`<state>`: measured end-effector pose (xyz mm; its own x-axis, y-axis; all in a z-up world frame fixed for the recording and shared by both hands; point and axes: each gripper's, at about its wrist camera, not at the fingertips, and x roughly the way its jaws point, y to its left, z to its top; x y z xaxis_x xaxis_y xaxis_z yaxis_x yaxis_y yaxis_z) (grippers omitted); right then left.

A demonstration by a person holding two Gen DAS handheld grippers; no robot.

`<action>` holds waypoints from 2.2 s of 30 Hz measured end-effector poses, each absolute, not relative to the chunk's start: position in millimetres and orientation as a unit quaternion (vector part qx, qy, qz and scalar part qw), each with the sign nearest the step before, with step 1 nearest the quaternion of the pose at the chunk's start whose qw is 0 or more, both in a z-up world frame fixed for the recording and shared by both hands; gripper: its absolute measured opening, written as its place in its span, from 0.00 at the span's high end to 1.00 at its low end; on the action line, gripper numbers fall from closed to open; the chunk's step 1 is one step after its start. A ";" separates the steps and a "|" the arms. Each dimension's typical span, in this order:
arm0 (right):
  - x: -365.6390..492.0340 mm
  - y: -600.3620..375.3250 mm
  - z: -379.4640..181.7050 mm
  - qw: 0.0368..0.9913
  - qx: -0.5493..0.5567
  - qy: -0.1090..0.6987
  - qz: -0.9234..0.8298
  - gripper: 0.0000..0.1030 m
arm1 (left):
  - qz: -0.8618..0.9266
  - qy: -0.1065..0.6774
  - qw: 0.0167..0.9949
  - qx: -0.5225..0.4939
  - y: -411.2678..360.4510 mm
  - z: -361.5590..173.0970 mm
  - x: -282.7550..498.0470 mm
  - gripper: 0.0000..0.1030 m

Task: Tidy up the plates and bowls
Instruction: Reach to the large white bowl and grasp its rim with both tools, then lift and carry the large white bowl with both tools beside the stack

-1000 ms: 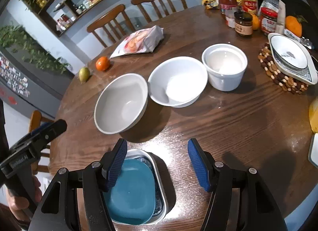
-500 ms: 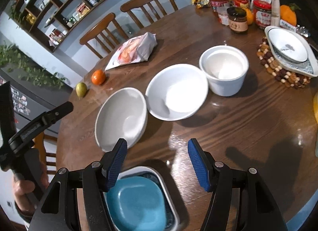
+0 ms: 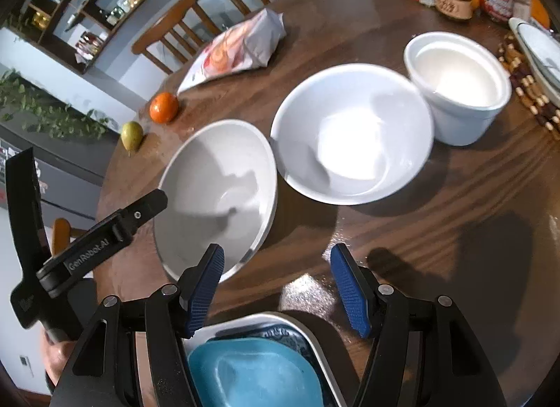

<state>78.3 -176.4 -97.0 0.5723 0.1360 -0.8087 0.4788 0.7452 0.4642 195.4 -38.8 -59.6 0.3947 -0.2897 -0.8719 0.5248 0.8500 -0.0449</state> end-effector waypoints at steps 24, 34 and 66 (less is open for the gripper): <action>99.2 -170.4 -110.7 0.821 0.297 0.477 -0.097 0.87 | -0.312 0.516 0.786 0.136 -59.2 -88.0 188.6 0.81; 70.4 -158.3 -72.5 0.850 0.284 0.436 -0.083 0.87 | -0.320 0.464 0.815 0.131 -46.3 -41.4 152.3 0.81; -94.9 -230.0 -99.8 0.819 0.329 0.437 -0.174 0.87 | -0.403 0.488 0.745 0.209 -154.5 -81.5 10.9 0.80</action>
